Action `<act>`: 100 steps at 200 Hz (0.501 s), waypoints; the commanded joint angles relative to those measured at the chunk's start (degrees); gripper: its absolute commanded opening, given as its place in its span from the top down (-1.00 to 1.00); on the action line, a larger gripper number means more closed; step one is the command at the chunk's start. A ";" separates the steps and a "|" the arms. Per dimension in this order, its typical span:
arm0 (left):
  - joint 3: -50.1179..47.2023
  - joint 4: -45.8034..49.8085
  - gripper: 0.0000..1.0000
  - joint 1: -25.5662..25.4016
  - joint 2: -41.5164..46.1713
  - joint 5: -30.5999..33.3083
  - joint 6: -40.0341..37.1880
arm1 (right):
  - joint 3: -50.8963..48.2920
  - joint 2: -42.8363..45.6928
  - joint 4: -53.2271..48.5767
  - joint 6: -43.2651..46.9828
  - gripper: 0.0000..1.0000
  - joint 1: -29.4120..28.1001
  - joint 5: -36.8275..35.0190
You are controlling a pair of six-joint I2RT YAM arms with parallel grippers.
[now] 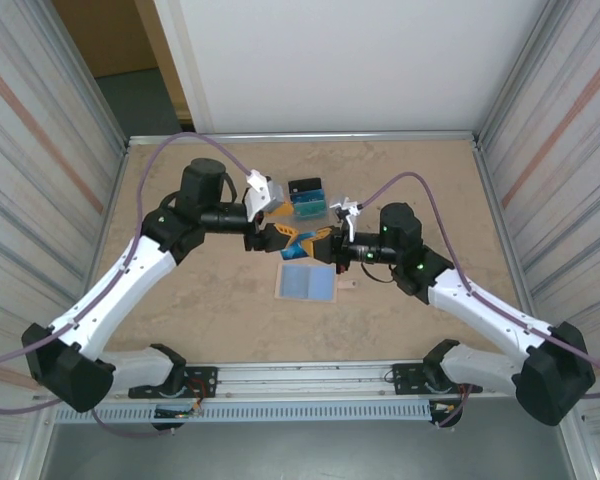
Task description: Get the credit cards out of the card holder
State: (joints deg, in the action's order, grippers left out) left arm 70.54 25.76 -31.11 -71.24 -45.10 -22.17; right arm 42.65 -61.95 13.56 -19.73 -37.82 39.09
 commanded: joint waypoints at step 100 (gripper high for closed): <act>6.68 13.79 0.60 -5.19 -7.02 -2.78 -10.77 | 0.58 8.89 -11.48 9.35 1.00 -0.15 -2.94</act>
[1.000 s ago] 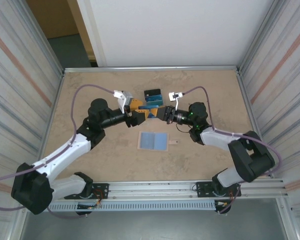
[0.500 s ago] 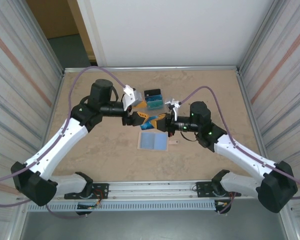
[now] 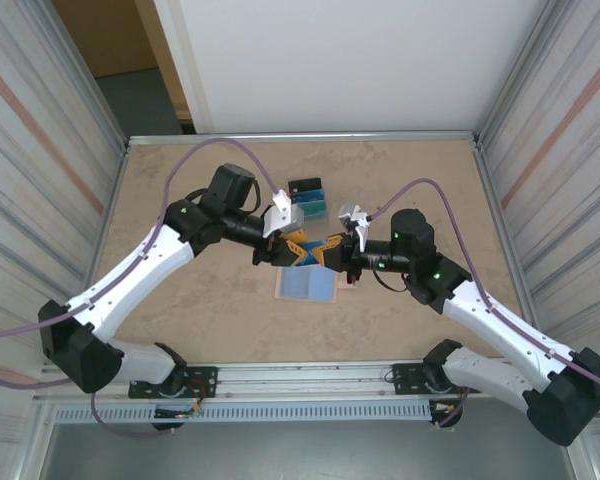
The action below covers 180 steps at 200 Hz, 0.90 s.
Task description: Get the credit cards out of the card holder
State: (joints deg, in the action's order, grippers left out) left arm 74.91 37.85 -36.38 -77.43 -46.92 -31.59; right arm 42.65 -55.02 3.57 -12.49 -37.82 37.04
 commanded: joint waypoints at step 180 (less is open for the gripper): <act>9.17 -6.94 1.00 5.68 -16.26 21.36 -14.43 | -2.73 10.53 -6.99 -0.99 -0.78 -0.03 -33.46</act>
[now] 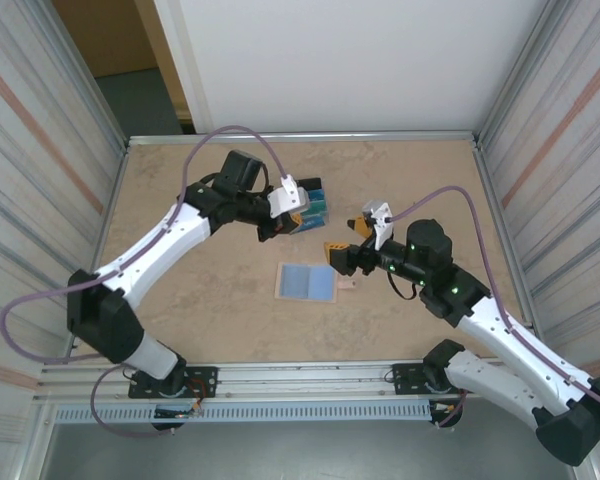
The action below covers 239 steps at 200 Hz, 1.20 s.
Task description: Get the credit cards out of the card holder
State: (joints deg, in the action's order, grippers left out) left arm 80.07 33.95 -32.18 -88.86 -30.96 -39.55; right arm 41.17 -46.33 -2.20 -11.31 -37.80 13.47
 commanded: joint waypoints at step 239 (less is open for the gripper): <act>25.82 -6.90 1.00 6.96 -37.08 6.11 -15.61 | -5.48 9.20 -3.57 -11.28 -0.98 3.81 -21.56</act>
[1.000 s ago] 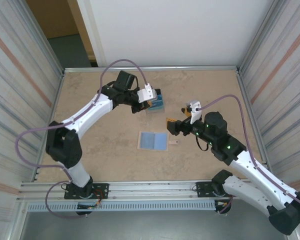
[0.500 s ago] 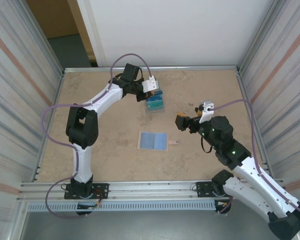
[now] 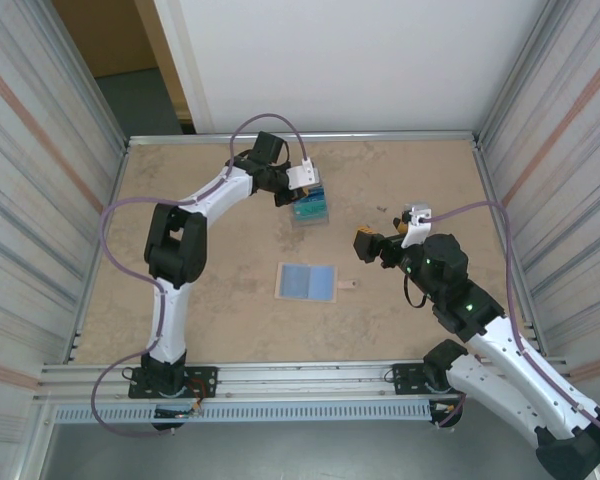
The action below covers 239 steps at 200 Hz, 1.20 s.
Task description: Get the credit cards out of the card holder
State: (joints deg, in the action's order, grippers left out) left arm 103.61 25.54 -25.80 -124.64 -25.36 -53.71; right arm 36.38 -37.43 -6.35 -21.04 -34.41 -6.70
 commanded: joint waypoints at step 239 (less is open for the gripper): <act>-11.81 -14.73 0.15 0.17 14.30 6.10 15.14 | 1.92 -6.53 -3.07 -3.46 -0.98 -2.70 -3.24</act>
State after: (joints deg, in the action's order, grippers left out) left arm 97.17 19.25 -25.82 -120.01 -21.19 -46.02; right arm 35.38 -41.63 -7.09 -22.81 -35.11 -6.76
